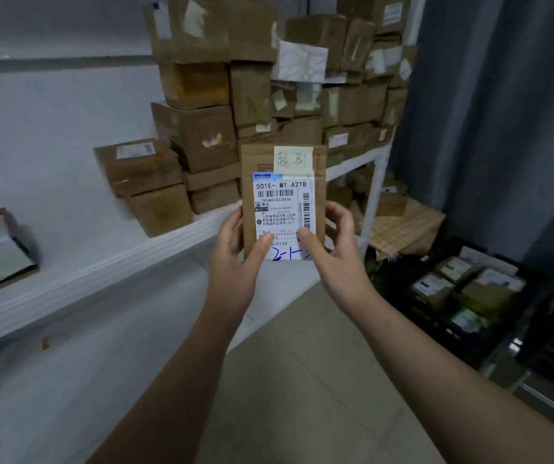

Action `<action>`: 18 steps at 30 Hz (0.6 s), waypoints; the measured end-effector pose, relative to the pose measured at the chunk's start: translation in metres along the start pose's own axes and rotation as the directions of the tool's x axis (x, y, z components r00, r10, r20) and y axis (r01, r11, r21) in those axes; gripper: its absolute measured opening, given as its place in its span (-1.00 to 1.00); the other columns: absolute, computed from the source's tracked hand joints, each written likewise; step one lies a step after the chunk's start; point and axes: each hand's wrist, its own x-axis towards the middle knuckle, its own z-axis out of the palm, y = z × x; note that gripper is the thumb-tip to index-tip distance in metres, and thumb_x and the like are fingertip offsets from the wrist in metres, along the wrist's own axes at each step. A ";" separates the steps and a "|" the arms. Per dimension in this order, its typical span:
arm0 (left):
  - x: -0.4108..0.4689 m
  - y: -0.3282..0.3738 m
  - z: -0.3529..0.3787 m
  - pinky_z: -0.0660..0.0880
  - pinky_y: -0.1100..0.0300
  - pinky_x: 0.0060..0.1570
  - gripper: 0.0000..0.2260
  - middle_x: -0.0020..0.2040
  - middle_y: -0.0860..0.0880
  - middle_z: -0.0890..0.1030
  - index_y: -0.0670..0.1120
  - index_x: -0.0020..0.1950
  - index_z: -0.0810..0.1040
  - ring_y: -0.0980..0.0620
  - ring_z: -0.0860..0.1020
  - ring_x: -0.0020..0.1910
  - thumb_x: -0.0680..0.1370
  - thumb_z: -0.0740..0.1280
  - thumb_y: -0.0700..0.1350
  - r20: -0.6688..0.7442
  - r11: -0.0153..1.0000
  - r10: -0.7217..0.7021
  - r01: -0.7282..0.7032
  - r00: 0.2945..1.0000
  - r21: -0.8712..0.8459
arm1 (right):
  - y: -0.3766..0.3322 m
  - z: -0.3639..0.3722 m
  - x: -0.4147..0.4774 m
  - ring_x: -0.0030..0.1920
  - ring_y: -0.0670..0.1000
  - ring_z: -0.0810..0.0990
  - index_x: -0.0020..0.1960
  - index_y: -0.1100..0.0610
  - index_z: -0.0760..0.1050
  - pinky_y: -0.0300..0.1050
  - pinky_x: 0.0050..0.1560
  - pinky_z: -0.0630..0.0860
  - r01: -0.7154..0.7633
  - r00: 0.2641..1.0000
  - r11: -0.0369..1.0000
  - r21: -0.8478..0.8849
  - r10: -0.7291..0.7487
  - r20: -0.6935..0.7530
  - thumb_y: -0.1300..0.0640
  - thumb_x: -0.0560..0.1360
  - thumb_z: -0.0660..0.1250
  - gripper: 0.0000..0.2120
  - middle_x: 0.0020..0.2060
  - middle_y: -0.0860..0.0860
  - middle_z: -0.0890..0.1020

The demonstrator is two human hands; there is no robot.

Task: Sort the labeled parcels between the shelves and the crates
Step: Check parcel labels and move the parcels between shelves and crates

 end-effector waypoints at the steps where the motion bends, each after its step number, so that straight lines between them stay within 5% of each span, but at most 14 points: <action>1: -0.001 -0.007 0.020 0.51 0.08 0.18 -0.59 0.25 0.00 0.57 0.08 0.34 0.35 0.05 0.55 0.22 0.55 0.34 -0.20 0.025 1.000 -0.007 0.007 1.000 -0.006 | 0.004 -0.022 -0.002 0.22 -0.29 0.44 0.22 -0.14 0.28 -0.31 0.06 0.52 -0.019 1.000 1.000 -0.006 0.019 -0.020 0.15 0.53 0.35 -0.61 0.19 -0.24 0.46; 4: -0.010 -0.028 0.084 0.54 0.21 0.11 -0.62 0.20 0.10 0.59 0.22 0.24 0.40 0.12 0.56 0.19 0.55 0.35 -0.18 0.076 0.999 -0.036 0.037 0.996 -0.023 | 0.014 -0.087 -0.009 0.32 -0.05 0.44 0.26 -0.11 0.29 0.02 0.16 0.55 -0.104 0.992 0.995 -0.003 0.104 -0.078 0.17 0.53 0.35 -0.61 0.28 -0.05 0.48; 7: -0.018 -0.049 0.143 0.50 0.39 -0.02 -0.61 0.20 0.11 0.58 0.19 0.23 0.40 0.17 0.55 0.17 0.54 0.34 -0.23 0.109 0.997 -0.066 0.071 0.992 -0.042 | 0.024 -0.150 -0.016 0.28 -0.01 0.48 0.31 0.02 0.29 -0.07 0.17 0.54 -0.155 0.981 0.986 -0.067 0.146 -0.124 0.21 0.53 0.34 -0.59 0.26 0.05 0.50; 11: -0.024 -0.074 0.208 0.52 0.36 -0.02 -0.59 0.21 0.06 0.58 0.08 0.31 0.39 0.18 0.57 0.14 0.54 0.34 -0.26 0.161 0.992 -0.126 0.127 0.979 0.005 | 0.037 -0.220 -0.026 0.11 -0.22 0.56 0.27 0.05 0.32 -0.29 0.08 0.52 -0.211 0.963 0.973 -0.096 0.190 -0.193 0.24 0.53 0.35 -0.63 0.15 -0.02 0.57; 15: -0.022 -0.097 0.253 0.50 0.42 -0.10 -0.61 0.15 0.10 0.60 0.18 0.22 0.40 0.22 0.59 0.08 0.54 0.33 -0.25 0.223 0.987 -0.158 0.147 0.962 0.064 | 0.054 -0.267 -0.027 0.04 -0.29 0.57 0.26 0.05 0.34 -0.23 0.06 0.56 -0.277 0.939 0.957 -0.085 0.251 -0.237 0.24 0.52 0.35 -0.64 -0.02 -0.27 0.59; 18: -0.012 -0.120 0.280 0.51 0.40 -0.09 -0.60 0.11 0.15 0.62 0.28 0.16 0.44 0.19 0.60 0.07 0.54 0.33 -0.24 0.266 0.979 -0.199 0.177 0.943 0.106 | 0.073 -0.294 -0.020 0.10 -0.11 0.60 0.20 -0.01 0.35 -0.09 0.09 0.58 -0.327 0.919 0.944 -0.052 0.304 -0.251 0.24 0.53 0.34 -0.68 0.07 -0.16 0.60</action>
